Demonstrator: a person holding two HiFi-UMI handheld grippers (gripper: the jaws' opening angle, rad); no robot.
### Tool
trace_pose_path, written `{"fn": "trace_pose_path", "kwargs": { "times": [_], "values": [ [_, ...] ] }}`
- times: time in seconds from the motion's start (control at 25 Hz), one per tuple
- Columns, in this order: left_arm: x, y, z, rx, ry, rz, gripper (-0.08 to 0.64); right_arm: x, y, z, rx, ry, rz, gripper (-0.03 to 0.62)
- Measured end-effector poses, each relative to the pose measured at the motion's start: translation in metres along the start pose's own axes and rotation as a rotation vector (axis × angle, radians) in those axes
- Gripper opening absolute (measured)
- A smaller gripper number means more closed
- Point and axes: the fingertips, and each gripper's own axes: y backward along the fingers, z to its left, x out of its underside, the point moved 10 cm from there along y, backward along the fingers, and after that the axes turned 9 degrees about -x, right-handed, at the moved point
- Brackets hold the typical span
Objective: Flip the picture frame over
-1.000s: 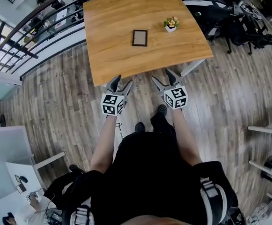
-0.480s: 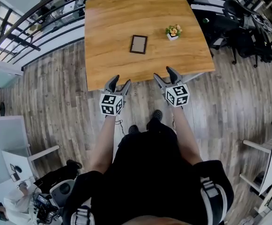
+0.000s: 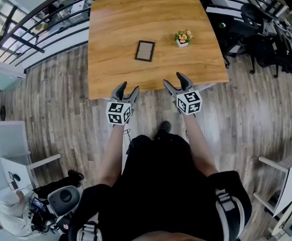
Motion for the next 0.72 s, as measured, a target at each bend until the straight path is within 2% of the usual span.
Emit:
{"fn": "trace_pose_path", "kwargs": {
  "times": [0.4,0.72],
  "values": [
    [-0.004,-0.008,-0.005,-0.048,0.033,-0.021,0.265,-0.01,-0.006,-0.017,-0.038,0.022,0.023,0.305],
    [-0.004,-0.02,0.006,-0.076,0.05,0.006,0.265,-0.013,-0.023,-0.026,-0.053,0.007,0.047,0.299]
  ]
}}
